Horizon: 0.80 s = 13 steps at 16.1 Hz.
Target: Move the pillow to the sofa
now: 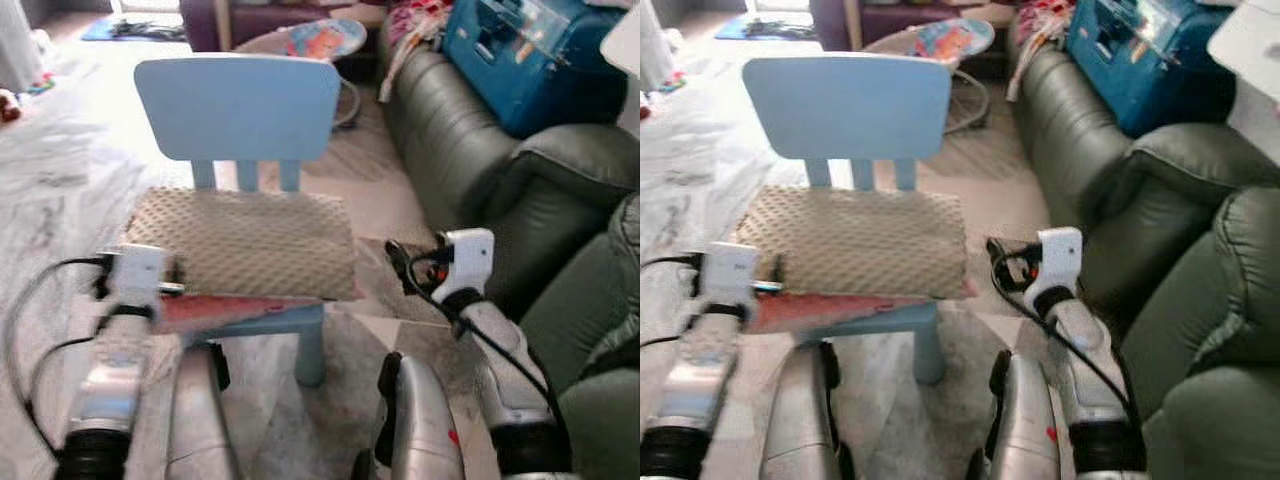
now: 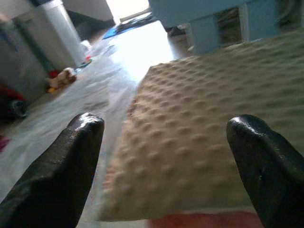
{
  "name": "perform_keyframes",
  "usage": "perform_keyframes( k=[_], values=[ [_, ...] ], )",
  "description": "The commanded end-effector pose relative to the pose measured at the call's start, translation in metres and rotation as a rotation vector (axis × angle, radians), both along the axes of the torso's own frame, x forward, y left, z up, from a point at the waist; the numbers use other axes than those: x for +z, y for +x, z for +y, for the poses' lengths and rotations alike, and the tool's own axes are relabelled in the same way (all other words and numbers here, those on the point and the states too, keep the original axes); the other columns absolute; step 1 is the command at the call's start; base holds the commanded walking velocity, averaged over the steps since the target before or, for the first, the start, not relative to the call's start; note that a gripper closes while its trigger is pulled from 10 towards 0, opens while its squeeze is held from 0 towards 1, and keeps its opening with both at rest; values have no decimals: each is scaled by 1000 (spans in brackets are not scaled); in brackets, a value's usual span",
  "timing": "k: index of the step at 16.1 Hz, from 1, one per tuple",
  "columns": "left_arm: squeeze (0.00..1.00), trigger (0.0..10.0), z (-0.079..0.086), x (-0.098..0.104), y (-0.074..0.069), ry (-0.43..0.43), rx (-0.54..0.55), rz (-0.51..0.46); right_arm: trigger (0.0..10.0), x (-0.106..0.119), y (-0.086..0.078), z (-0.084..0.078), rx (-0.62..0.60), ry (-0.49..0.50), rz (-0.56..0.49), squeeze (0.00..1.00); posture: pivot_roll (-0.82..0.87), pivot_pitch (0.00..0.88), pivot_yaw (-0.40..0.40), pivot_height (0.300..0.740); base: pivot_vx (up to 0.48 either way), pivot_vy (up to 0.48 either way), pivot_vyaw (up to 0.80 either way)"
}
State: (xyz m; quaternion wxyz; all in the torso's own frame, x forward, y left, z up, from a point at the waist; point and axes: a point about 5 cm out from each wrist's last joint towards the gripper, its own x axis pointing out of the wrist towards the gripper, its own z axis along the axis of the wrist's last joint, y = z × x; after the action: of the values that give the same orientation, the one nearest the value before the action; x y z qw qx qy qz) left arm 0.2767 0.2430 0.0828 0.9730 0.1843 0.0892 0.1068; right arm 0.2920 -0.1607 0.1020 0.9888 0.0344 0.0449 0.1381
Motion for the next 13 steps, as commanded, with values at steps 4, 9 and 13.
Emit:
perform_keyframes(
  k=[4, 9, 13],
  values=[
    [1000, 10000, 31, 2, -4, 44, 138, 46, 10000, 9, 15, 18, 114, 69, 37, 1000, -2, 40, -105, 453, 0, 0, 0],
    [0, 10000, 35, 3, 1, 92, 174, 71, 10000, 1, 26, 47, 293, 135, 185, 0, 15, 102, -95, 453, 0, 0, 0],
    [0, 10000, 35, -2, 16, 39, 171, 91, 10000, 1, 47, 70, 352, 170, 237, 0, 26, 140, -93, 453, 0, 0, 0]
  ],
)
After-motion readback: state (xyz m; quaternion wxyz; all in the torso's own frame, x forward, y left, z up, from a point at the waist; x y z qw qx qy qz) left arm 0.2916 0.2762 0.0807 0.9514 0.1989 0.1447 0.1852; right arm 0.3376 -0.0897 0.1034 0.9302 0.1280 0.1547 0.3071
